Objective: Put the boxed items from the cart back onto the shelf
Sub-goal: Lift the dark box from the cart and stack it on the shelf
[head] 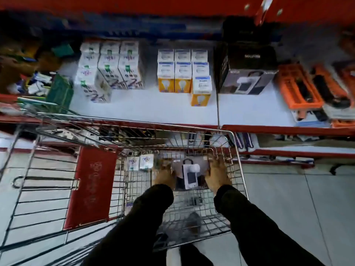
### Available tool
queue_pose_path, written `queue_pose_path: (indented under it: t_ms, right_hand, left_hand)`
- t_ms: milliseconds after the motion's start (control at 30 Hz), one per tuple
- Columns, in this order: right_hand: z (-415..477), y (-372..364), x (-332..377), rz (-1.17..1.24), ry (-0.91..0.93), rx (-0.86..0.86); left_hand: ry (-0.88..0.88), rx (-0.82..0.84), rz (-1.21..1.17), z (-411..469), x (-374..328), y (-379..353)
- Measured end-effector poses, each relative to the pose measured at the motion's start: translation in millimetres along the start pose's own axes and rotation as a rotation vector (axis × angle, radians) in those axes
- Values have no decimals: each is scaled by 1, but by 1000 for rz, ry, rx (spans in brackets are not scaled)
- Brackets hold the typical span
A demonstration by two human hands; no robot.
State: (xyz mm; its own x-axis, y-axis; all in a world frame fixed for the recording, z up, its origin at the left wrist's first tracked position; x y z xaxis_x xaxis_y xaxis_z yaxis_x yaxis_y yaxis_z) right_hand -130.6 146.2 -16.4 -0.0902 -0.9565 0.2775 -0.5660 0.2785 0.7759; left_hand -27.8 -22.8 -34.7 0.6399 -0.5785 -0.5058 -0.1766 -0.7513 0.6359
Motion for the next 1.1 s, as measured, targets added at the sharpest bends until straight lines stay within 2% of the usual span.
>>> queue_pose_path:
  t_ms: [100,200,300,400,567,700,800,1000,1100]
  right_hand:
    - [21,-23,-11,140,-86,151]
    - [34,-41,-20,180,-199,228]
    - [36,-43,-25,207,-212,205]
    - [29,-35,-29,217,-199,166]
    - [-7,-3,-20,286,-78,89]
    - [-47,33,-11,355,-9,42]
    - [-75,65,-6,415,61,-56]
    - [-114,131,0,542,208,-259]
    - [-121,160,-2,623,262,-329]
  left_hand:
    - [115,92,-177,17,13,-30]
    - [150,33,-282,28,19,-46]
    - [160,-83,-307,29,27,-48]
    - [128,-131,-397,20,28,-48]
    - [86,-239,-603,-16,18,-30]
    - [-24,-380,-736,-56,-3,1]
    - [-145,-495,-755,-85,-22,28]
    - [-362,-656,-654,-129,-73,76]
    - [-481,-677,-652,-135,-101,94]
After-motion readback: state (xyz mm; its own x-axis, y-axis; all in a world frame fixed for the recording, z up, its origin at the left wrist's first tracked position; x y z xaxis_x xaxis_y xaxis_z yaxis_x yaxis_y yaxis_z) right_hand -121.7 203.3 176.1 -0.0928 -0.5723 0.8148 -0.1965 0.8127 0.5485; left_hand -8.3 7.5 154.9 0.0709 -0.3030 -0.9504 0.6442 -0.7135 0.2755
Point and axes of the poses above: each hand's wrist, its own z-axis towards the middle knuckle, its own y-axis out of the back of the hand, x = y × z, the point moved 5 cm from there along z, towards the middle knuckle, and after that the axes turned 15 degrees about -y, right-handed, at the moved point
